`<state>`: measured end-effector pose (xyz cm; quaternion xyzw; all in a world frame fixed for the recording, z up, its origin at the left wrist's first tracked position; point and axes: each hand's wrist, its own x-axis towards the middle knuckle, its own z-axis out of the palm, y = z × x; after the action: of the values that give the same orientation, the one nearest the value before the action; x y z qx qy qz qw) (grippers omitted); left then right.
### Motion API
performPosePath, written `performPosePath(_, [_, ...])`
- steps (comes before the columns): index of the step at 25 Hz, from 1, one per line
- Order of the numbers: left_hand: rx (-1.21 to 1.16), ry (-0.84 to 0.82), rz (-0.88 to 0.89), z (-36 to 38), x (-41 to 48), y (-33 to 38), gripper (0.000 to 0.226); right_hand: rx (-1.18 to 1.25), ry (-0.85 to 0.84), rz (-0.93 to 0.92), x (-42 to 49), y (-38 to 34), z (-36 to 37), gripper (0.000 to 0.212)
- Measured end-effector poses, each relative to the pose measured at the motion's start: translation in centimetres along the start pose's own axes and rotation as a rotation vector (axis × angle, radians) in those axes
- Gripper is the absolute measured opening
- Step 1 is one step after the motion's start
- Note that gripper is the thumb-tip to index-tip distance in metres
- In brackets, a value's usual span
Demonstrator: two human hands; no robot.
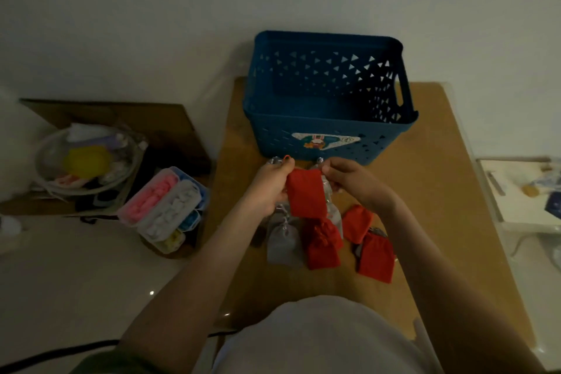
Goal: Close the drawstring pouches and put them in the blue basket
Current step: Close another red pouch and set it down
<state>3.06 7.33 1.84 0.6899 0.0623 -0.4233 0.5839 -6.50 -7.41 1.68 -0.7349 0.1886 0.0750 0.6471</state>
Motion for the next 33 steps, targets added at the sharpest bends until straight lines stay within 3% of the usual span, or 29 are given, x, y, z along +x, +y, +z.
performPosePath(5, [-0.062,-0.005,0.077,-3.2,-0.4,0.8,0.038,-0.129,0.011,0.021,1.4,-1.3,1.5,0.036])
performPosePath(11, [-0.256,0.106,0.141,-4.9,-0.5,1.8,0.038,-0.257,0.228,0.042,1.7,-0.8,1.5,0.035])
performPosePath(15, [-0.341,-0.007,0.206,-4.7,-0.7,1.6,0.039,-0.316,0.222,0.057,1.4,-1.2,1.6,0.034])
performPosePath(20, [-0.062,-0.150,0.267,-4.4,-1.3,2.8,0.022,-0.208,0.179,-0.085,1.2,-3.6,1.4,0.029])
performPosePath(23, [0.102,-0.207,0.281,-4.6,-1.9,2.8,0.015,-0.267,0.121,-0.164,1.1,-5.6,2.3,0.019])
performPosePath(29, [0.310,-0.076,0.394,-5.1,-2.9,2.8,0.028,-0.417,0.019,-0.240,0.7,-7.4,3.5,0.017])
performPosePath(33, [0.252,-0.012,0.363,-4.9,-3.2,2.6,0.032,-0.352,-0.007,-0.263,0.2,-8.0,4.0,0.010])
